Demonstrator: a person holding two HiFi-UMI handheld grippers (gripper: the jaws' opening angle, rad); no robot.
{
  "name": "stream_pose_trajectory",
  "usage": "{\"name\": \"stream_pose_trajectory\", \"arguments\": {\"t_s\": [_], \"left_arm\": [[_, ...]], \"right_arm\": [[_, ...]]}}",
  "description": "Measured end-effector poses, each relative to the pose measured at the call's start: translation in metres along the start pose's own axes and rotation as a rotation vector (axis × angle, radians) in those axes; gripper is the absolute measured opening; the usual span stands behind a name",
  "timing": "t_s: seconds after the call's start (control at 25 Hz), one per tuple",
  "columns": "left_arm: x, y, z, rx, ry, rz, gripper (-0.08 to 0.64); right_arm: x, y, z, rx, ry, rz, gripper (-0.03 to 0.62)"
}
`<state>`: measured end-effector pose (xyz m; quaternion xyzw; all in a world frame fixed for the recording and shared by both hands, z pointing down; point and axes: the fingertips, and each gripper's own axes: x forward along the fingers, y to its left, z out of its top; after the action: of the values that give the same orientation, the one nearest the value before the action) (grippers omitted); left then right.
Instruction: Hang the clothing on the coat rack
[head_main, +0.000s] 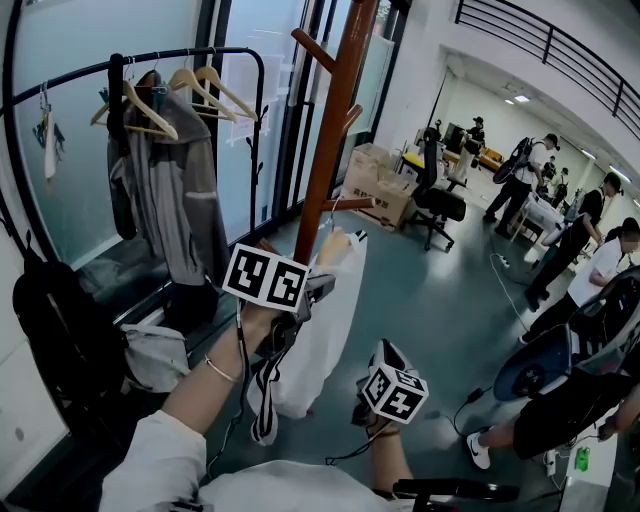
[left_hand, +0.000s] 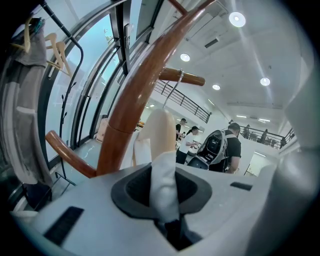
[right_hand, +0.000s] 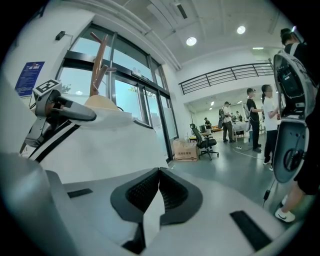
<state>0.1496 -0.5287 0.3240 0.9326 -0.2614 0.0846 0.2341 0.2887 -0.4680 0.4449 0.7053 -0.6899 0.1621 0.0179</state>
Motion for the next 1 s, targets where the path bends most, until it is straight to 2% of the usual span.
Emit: {"name": "stream_pose_trajectory", "arguments": {"t_s": [0.6, 1.0], "left_arm": [[-0.008, 0.014, -0.003, -0.045, -0.019, -0.006, 0.069], [-0.01, 0.018, -0.003, -0.057, -0.083, 0.01, 0.074]], "right_arm": [[0.004, 0.016, -0.002, -0.012, 0.022, 0.011, 0.023], [0.001, 0.02, -0.007, -0.025, 0.034, 0.014, 0.023]]}}
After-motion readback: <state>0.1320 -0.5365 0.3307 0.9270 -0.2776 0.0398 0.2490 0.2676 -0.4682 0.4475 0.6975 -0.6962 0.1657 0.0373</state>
